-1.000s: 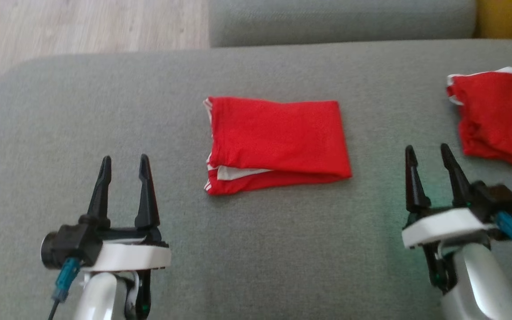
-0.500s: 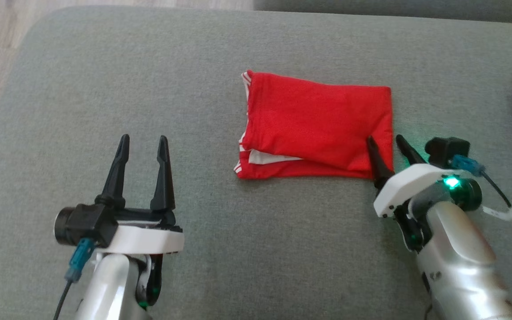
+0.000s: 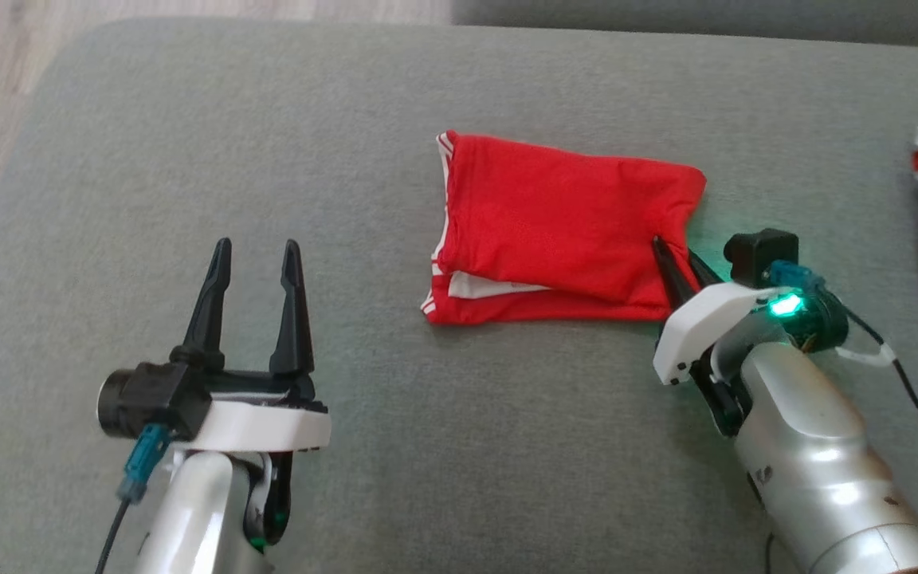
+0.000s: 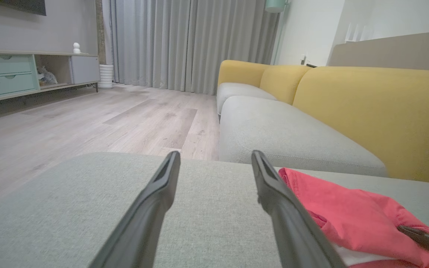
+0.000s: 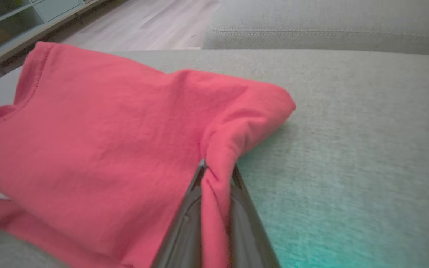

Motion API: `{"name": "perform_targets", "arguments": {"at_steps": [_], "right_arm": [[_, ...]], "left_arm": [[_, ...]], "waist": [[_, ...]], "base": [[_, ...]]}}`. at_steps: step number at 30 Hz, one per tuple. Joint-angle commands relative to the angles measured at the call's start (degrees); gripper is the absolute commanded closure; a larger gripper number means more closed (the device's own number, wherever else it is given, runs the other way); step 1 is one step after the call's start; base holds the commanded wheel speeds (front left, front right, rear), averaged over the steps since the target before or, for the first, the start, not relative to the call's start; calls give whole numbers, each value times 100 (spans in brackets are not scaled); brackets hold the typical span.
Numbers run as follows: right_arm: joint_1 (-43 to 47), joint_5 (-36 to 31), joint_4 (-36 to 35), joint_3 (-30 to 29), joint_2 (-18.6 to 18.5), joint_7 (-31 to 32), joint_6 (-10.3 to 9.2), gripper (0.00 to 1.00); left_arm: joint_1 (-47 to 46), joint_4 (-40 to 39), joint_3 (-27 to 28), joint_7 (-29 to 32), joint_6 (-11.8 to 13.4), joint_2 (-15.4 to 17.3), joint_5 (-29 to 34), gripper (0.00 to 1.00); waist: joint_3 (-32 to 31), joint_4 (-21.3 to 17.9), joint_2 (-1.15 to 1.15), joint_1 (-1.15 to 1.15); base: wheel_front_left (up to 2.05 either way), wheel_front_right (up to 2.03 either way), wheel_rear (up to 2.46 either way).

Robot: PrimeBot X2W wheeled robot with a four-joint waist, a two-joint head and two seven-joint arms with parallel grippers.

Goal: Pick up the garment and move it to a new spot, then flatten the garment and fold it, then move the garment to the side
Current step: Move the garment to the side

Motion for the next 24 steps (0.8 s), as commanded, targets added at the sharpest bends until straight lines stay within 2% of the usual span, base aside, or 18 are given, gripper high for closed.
{"name": "perform_targets", "arguments": {"at_steps": [1,8,13,16,18,24], "right_arm": [[-182,-166,-76,46,66,-181,-4,100],[-92,-842,-181,-305,-76,-496,-4,100],[46,-1276,-608,-418,-431,-509,-4,100],[-22,-1465,-942,-414,-773,-310,-4,100],[-181,-1591,-1272,-412,-1189,-57,-4,100],[-598,-1626,-1619,-440,-2012,399,-4,100]], "left_arm": [[-97,-163,204,-29,0,31,55,0],[-28,-220,105,-29,18,31,40,0],[23,-284,43,-29,76,31,32,0],[4,-317,60,-29,80,31,67,0],[-62,-343,103,-29,59,31,109,0],[-252,-338,113,-29,-22,31,147,0]], "waist": [[-121,-144,0,0],[-373,-531,0,0],[-448,-906,0,0],[-342,-1103,0,0],[-166,-1243,0,0],[193,-1329,0,0]], "base": [[0,0,0],[0,0,0],[0,0,0],[0,0,0],[0,0,0],[0,0,0]]}}
